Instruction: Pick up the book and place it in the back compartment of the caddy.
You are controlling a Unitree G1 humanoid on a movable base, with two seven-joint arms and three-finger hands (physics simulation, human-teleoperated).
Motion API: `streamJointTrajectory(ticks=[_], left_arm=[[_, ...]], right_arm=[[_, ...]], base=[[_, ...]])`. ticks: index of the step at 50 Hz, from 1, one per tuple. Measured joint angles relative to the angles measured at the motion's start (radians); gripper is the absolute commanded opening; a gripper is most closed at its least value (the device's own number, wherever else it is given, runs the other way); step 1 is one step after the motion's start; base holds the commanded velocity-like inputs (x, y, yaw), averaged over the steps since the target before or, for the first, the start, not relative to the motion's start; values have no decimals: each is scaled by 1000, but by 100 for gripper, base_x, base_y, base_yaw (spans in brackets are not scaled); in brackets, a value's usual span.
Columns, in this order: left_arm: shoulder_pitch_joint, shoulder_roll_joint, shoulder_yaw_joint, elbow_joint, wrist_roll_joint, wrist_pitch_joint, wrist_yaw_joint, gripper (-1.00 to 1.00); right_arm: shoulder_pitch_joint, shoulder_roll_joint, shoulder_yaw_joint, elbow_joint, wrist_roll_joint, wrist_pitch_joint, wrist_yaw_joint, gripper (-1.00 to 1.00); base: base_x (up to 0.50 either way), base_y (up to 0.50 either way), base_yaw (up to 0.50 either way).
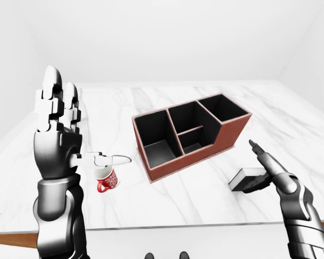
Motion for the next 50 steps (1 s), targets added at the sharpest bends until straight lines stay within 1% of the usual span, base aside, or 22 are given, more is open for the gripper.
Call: streamJointTrajectory(ticks=[15,36,50], left_arm=[[2,-2,-4,4,4,0,0,100],[4,-3,-6,8,8,0,-1,100],[5,-4,-5,4,8,0,-2,100]], right_arm=[[-4,-7,8,48,9,-20,-23,100],[-9,-15,8,57,8,-22,-24,100],[-18,-25,10,85,5,-31,-36,100]], base=[[0,0,0],[0,0,0],[0,0,0]])
